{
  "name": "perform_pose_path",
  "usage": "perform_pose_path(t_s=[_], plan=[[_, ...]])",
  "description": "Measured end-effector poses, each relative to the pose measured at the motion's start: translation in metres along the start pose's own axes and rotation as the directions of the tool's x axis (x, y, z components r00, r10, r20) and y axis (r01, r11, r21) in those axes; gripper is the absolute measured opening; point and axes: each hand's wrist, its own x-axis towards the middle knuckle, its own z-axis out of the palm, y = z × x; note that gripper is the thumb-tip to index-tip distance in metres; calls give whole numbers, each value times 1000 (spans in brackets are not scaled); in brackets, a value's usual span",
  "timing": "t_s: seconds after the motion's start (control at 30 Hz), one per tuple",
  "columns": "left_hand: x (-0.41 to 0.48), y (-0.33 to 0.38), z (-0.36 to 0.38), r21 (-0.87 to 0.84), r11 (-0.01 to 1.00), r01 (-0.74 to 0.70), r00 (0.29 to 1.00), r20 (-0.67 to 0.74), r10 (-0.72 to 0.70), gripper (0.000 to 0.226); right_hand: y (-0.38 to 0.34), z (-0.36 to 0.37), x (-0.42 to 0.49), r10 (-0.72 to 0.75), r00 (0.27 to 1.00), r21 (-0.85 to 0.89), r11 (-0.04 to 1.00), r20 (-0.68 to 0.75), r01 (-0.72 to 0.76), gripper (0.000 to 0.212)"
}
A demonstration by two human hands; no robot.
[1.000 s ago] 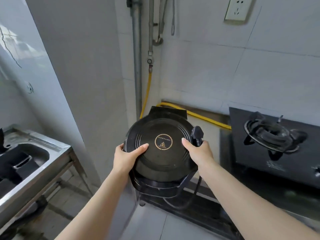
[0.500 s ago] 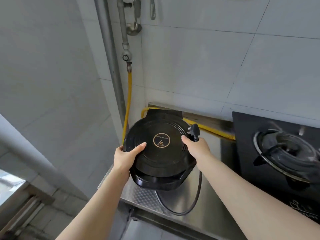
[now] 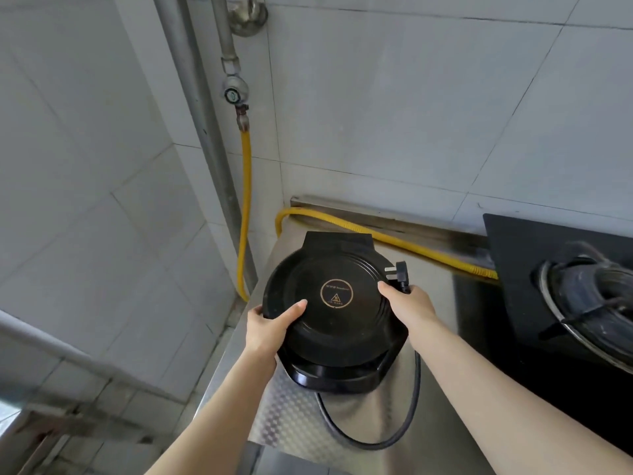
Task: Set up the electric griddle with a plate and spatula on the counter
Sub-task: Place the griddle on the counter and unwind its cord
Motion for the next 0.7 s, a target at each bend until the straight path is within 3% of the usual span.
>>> perform_pose_path(t_s=[0.17, 0.37, 0.7], plan=[[14, -3, 2, 37, 999, 9, 1000, 24, -10, 106, -1, 1, 12, -35, 997, -58, 998, -70, 31, 37], [24, 4, -6, 46, 975, 217, 955, 198, -222, 108, 2, -6, 15, -34, 997, -116, 993, -63, 27, 43], [41, 20, -3, 23, 980, 199, 963, 181, -200, 79, 13, -24, 13, 87, 992, -29, 996, 87, -85, 59]])
